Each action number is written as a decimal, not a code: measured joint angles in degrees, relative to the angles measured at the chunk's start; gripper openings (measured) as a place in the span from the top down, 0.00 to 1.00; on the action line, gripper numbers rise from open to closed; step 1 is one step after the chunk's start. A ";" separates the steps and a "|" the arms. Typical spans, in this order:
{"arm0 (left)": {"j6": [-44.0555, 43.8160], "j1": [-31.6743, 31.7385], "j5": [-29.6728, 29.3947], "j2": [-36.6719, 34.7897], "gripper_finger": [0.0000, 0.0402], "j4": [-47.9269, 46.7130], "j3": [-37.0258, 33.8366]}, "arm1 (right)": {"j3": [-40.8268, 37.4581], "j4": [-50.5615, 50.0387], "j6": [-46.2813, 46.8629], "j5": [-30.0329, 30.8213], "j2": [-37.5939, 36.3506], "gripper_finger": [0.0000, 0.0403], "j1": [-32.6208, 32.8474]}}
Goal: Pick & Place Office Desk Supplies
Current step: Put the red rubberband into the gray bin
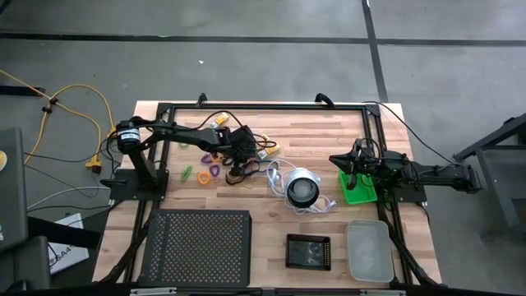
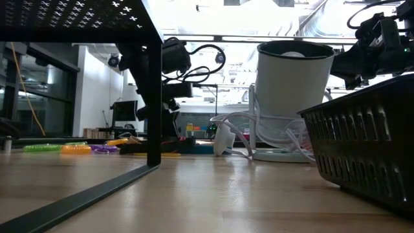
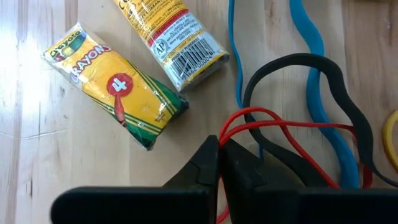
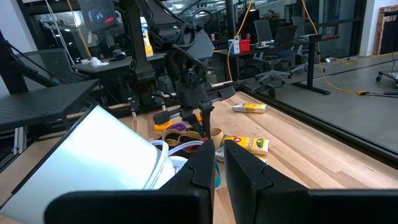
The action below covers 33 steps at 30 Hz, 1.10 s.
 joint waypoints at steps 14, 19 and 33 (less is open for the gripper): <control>0.18 -2.62 -1.73 -6.49 1.00 -1.26 0.00 | -0.01 0.00 0.00 0.00 0.00 0.94 0.02; 0.13 -2.95 -1.77 -12.21 1.00 -1.68 0.00 | 0.00 0.00 0.00 0.00 0.00 0.94 0.00; -2.31 -3.56 -4.99 -24.35 1.00 -0.18 0.00 | 0.00 0.00 0.00 0.00 0.00 0.94 0.02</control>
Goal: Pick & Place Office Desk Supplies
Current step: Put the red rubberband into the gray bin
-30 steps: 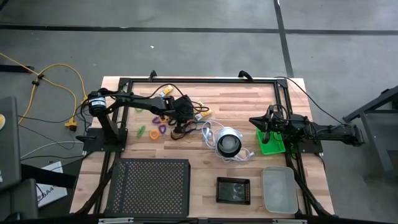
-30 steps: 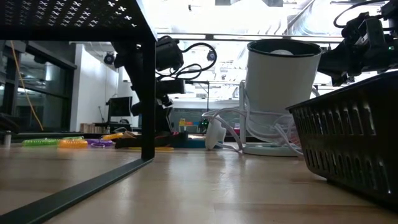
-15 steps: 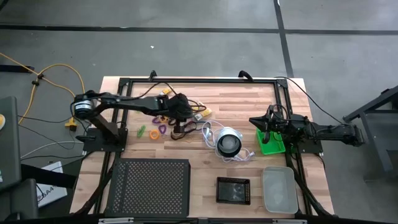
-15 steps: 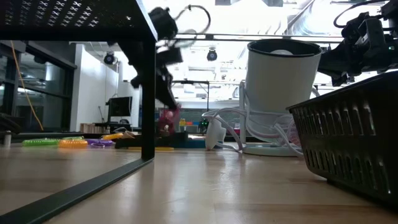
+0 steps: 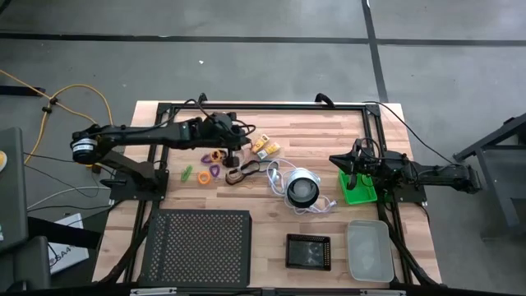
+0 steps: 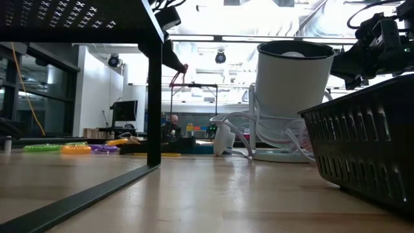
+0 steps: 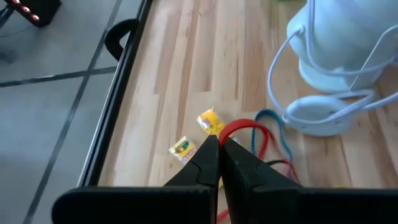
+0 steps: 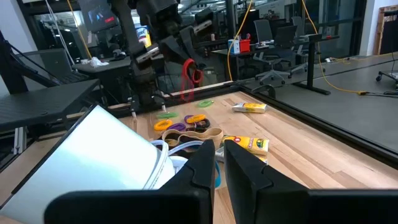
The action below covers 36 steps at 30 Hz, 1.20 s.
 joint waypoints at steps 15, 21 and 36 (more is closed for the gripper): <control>1.43 -5.34 -6.32 5.14 1.00 16.58 1.52 | -0.01 0.00 0.00 0.00 0.02 0.94 -0.01; 1.48 -6.28 -6.32 12.65 1.00 18.47 9.31 | 0.00 0.00 0.00 0.00 0.02 0.94 0.00; 9.43 -9.81 -6.31 30.14 1.00 17.91 33.64 | 0.00 0.00 0.00 0.03 0.02 0.94 -0.01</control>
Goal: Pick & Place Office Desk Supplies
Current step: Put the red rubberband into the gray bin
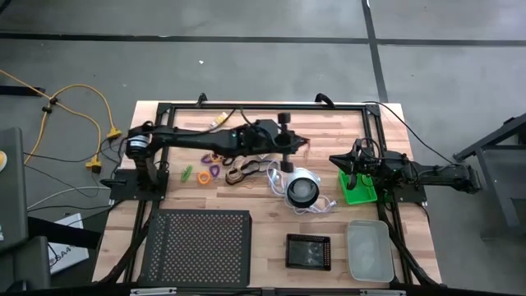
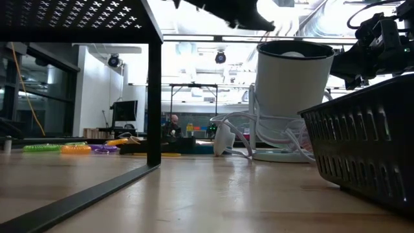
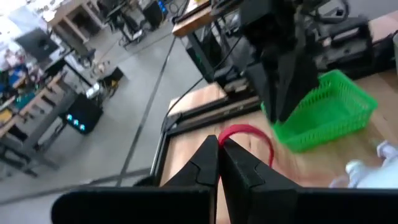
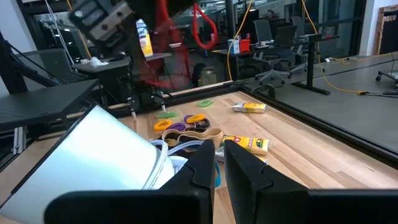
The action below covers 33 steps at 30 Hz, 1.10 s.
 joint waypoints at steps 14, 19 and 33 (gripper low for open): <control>2.01 -8.00 -0.49 4.09 1.00 2.23 3.34 | -0.01 0.00 0.00 -0.03 0.00 0.94 -0.01; 1.73 -9.15 -1.22 4.29 1.00 2.50 3.32 | -0.01 0.00 0.00 -0.03 0.00 0.94 -0.01; 0.51 -9.43 -1.23 4.29 1.00 3.30 3.29 | -0.01 0.00 0.00 -0.03 0.00 0.94 -0.01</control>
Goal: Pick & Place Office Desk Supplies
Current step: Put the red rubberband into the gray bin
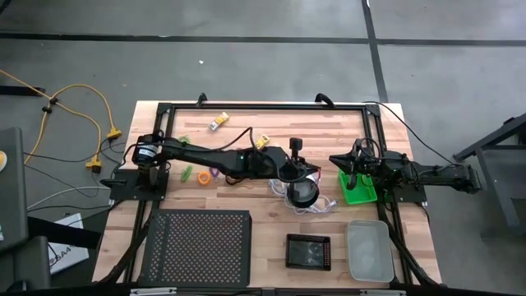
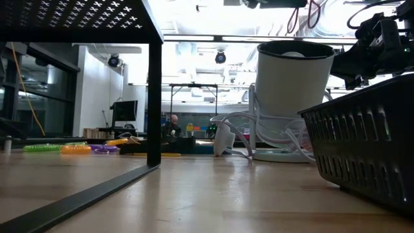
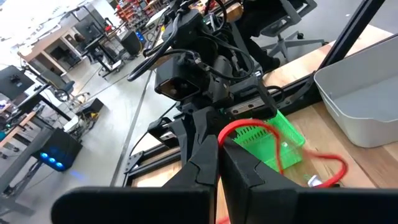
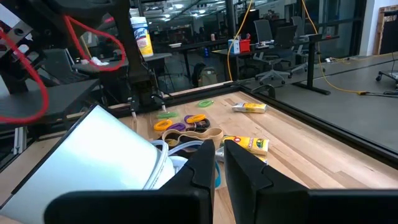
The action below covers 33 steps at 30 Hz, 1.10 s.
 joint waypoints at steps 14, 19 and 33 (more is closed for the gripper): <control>2.77 -2.87 0.26 -0.02 1.00 4.17 -0.02 | 0.00 0.04 0.20 0.04 0.00 0.94 0.01; 3.56 -3.77 0.28 -0.02 1.00 5.17 -0.02 | 0.00 0.44 0.17 -0.07 -0.02 0.94 0.02; 1.14 -2.16 0.26 -0.02 1.00 5.09 -0.02 | 0.00 1.78 3.08 -10.14 -0.02 0.94 0.04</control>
